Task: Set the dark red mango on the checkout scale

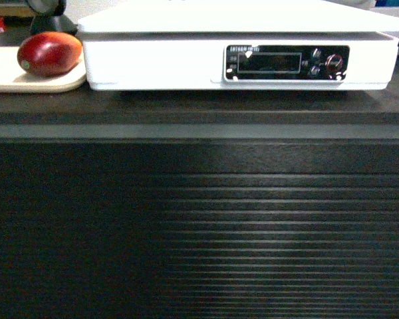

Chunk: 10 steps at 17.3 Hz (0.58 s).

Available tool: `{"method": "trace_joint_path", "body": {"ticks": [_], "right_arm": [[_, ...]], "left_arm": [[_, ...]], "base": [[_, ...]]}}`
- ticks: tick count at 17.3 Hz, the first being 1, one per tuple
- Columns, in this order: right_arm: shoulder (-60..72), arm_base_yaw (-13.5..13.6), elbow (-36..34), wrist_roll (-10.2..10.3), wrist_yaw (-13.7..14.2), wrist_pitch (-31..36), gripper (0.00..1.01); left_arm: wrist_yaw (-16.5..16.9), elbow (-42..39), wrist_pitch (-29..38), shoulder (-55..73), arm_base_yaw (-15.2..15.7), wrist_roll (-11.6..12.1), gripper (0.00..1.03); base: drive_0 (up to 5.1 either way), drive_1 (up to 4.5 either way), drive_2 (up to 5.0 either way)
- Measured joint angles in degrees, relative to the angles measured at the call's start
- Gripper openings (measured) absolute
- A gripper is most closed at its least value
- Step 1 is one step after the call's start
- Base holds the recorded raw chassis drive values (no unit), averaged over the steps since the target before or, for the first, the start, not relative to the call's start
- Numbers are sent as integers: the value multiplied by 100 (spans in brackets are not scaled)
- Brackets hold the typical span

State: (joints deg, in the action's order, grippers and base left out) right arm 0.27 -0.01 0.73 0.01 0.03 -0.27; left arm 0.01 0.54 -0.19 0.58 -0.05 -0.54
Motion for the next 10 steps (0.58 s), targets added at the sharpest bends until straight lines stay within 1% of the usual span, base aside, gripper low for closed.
{"method": "trace_joint_path", "body": {"ticks": [10], "right_arm": [[0, 0, 0, -4, -2, 48, 98]], "left_arm": [[-2, 0, 22, 0, 0, -2, 98]], "base": [[0, 0, 0]]}}
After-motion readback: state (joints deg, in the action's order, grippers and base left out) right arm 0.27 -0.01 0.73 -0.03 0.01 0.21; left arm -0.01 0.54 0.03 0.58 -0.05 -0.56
